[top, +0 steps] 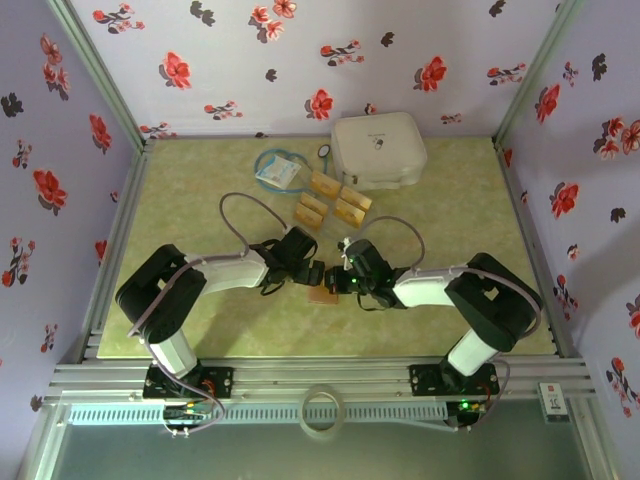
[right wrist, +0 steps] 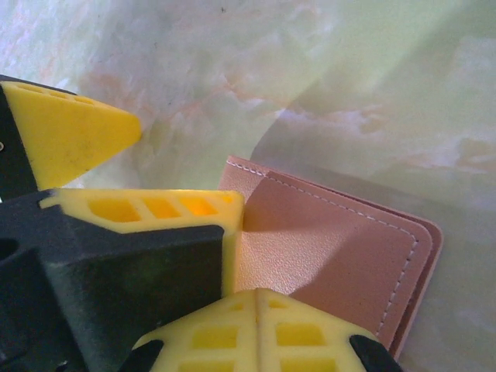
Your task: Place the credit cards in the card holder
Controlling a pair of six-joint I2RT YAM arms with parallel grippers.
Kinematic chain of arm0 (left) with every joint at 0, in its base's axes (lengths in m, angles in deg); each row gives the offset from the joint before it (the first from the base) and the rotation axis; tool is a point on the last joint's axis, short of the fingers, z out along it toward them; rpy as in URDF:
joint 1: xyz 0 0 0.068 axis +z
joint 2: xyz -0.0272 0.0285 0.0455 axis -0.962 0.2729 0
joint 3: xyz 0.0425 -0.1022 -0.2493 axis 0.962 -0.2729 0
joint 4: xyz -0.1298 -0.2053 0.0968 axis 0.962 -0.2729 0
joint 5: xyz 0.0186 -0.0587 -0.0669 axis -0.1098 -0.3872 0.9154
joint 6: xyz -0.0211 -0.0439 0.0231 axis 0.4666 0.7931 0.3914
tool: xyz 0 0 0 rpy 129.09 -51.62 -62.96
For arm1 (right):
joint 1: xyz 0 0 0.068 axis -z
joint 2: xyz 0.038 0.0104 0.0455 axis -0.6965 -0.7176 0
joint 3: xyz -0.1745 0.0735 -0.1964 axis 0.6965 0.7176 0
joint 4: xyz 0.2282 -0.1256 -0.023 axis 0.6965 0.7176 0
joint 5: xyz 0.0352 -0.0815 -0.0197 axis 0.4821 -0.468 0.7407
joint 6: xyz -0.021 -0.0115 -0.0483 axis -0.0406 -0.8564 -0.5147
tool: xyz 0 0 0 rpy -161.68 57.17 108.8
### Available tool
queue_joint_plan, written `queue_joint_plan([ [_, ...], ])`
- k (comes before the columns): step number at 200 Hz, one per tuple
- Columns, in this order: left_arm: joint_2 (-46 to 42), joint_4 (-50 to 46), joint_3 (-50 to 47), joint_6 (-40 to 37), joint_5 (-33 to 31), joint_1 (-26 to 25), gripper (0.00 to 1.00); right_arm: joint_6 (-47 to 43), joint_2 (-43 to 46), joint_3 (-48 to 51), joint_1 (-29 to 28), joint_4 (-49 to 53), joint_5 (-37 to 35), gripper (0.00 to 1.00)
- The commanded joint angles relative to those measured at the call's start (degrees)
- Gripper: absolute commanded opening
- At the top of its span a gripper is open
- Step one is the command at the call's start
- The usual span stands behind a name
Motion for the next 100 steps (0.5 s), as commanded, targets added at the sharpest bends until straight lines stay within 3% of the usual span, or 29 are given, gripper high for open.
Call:
queue_joint_plan([
  [1, 1.32, -3.8, -2.05, 0.51, -0.36, -0.51, 1.0, 0.04, -4.84, 4.5, -2.88, 8.29, -1.96, 0.0],
  [42, 0.63, -4.1, -1.83, 0.54, -0.36, -0.51, 1.0, 2.16, -6.43, 6.92, -3.28, 4.83, -2.66, 0.0],
  [100, -4.6, -6.9, -1.08, -0.35, -0.54, 0.9, 1.0, 0.12, -1.84, 3.91, -3.18, 11.26, -3.59, 0.0],
])
